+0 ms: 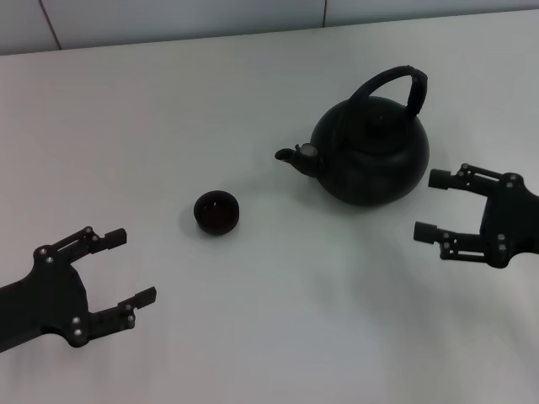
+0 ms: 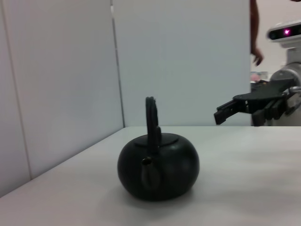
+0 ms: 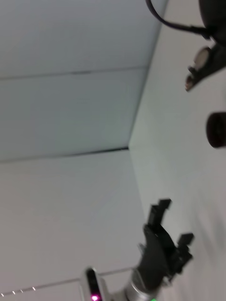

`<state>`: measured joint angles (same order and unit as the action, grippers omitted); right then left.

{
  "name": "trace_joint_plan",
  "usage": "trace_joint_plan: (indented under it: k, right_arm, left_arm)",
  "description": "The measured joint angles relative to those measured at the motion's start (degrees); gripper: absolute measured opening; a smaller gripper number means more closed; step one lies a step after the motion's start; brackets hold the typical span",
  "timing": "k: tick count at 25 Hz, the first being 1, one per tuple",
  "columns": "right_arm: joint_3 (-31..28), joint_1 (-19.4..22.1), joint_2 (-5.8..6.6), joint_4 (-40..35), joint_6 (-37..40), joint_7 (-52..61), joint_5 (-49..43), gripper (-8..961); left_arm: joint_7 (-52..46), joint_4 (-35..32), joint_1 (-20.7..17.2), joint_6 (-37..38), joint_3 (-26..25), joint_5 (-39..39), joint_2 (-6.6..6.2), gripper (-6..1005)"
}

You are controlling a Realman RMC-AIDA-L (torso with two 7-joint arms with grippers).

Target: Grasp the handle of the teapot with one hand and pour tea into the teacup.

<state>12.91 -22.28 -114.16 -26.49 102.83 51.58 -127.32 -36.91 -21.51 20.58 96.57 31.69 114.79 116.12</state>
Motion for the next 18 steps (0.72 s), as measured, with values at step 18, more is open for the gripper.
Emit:
trace_joint_plan:
  k: [18]
  right_arm:
    - [5.71, -0.15, -0.52, -3.20, -0.59, 4.32, -0.76, 812]
  left_arm:
    - [-4.74, -2.23, 2.72, 0.96, 2.06, -0.01, -0.79, 809]
